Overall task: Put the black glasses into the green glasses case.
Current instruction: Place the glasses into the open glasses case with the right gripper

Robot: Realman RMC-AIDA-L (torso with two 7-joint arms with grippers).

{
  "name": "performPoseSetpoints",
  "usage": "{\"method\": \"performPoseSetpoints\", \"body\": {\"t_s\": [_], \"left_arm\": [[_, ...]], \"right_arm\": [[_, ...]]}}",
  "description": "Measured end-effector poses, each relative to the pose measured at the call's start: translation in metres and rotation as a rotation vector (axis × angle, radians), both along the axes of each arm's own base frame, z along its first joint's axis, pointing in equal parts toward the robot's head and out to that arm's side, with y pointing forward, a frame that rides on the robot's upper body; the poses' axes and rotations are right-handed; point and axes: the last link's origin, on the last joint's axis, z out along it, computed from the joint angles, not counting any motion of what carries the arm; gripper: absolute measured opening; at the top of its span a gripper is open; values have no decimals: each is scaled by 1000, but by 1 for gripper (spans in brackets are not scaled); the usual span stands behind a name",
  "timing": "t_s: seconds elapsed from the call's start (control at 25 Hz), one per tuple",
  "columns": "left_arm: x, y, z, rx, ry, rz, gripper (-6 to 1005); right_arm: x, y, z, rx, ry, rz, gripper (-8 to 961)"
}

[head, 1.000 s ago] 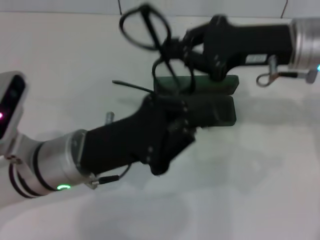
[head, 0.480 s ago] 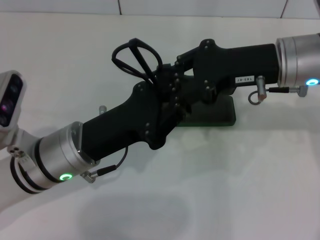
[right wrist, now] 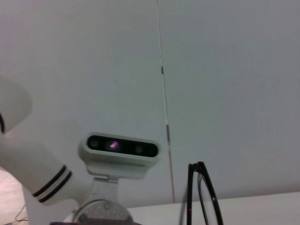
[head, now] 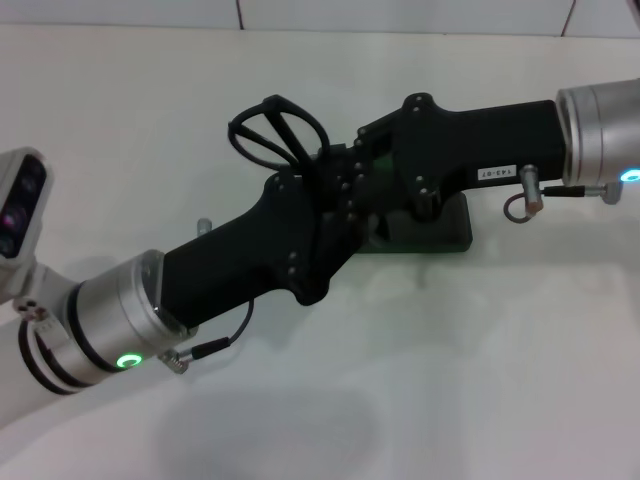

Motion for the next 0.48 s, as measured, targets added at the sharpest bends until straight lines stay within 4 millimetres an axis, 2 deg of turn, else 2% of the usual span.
{"method": "performPoseSetpoints", "body": {"t_s": [0.2,0.36,0.48], "left_arm": [[-3,-9,-1,-29,9,-22,29],[-3,-18,2,-104,56,-143,29],[-4,-27,2,-178,102,-232,30]], "right_arm": [[8,6,3,57,-31,-20,64],[17,18,-2,149,-211,22,65],[13,22,-5,196,-365,69,65]]}}
